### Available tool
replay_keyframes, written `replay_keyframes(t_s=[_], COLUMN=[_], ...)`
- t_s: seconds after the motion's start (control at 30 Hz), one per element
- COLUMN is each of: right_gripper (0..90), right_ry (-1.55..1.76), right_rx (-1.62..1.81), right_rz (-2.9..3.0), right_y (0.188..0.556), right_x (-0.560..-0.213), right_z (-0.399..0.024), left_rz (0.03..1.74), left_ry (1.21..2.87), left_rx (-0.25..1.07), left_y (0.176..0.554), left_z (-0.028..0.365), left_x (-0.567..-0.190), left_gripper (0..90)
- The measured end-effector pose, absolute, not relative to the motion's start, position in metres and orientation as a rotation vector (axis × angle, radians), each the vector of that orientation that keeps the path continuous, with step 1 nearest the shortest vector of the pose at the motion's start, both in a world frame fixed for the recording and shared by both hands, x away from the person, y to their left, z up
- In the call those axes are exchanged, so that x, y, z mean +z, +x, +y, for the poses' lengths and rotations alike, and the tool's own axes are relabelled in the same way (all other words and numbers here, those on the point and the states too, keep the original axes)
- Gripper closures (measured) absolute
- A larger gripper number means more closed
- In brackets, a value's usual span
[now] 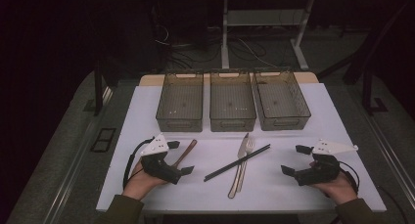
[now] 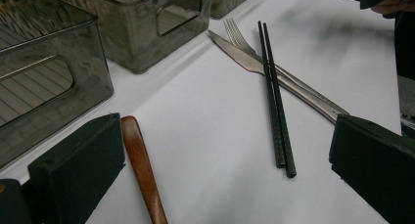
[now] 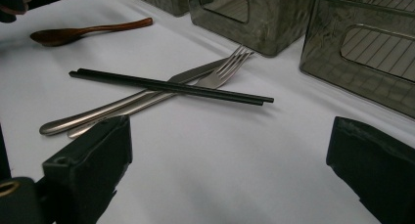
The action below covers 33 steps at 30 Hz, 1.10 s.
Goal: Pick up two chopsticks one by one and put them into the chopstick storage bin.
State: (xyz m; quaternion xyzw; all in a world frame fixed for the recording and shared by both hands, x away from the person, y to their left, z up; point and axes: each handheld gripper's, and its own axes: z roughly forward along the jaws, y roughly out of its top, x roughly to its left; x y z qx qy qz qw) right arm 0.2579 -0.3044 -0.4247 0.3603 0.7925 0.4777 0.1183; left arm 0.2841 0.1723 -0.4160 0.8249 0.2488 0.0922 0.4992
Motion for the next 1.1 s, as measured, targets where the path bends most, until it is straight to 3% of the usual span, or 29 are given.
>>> replay_keyframes(t_s=[1.1], right_gripper=[2.6], right_ry=[1.025], right_rx=[1.432], right_rz=[2.301], right_y=[0.256], right_x=[-0.423], right_z=[-0.305], left_rz=[0.562], left_ry=[1.977], left_rx=[0.194], left_y=[0.292], left_z=[0.153], left_x=[-0.409], left_gripper=[0.0])
